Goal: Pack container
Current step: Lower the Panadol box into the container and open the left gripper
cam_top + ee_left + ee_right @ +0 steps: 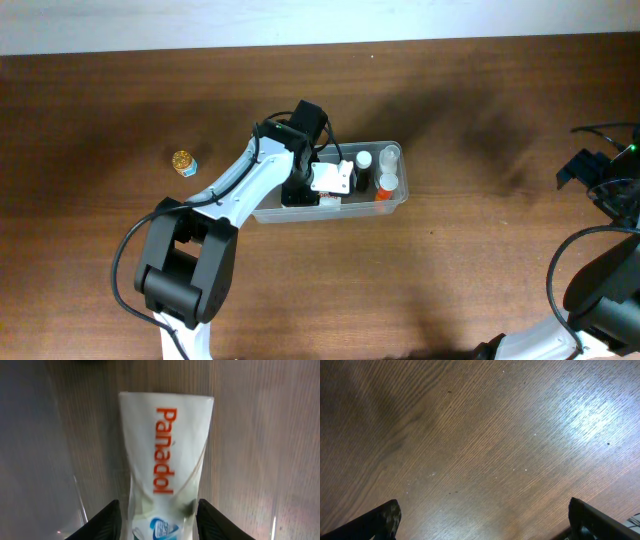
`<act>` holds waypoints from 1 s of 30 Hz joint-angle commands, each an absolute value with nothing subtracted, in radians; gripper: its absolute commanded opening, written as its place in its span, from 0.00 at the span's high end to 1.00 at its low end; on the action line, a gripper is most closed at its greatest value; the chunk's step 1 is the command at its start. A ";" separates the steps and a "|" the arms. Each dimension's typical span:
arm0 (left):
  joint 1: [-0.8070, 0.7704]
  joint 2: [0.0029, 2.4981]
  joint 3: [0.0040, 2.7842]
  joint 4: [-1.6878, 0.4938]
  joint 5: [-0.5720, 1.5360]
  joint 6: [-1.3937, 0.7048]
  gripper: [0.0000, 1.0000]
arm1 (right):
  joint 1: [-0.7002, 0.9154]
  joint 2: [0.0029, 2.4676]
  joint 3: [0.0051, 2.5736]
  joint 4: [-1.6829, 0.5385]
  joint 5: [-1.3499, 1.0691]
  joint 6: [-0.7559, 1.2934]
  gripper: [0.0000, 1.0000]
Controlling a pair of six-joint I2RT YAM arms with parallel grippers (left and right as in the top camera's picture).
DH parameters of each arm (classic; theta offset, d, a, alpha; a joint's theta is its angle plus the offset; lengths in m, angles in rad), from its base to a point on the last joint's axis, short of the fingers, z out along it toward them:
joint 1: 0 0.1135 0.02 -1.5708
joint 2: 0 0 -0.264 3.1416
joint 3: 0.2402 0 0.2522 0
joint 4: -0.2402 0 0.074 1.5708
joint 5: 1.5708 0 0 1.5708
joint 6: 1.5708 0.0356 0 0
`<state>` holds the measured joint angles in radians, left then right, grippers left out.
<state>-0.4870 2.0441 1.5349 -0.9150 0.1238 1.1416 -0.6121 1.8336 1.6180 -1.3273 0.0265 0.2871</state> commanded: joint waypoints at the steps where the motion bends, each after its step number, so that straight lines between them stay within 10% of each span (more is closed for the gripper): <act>1: -0.488 2.054 1.528 -0.913 0.142 1.161 0.47 | -0.616 1.822 1.616 -1.327 0.035 0.289 0.02; 8: -0.488 2.053 1.528 -0.914 0.140 1.160 0.26 | -0.616 1.822 1.616 -1.327 0.035 0.289 0.02; 30: -0.467 1.925 1.697 -0.920 0.055 0.891 0.20 | -0.616 1.822 1.616 -1.327 0.035 0.289 0.02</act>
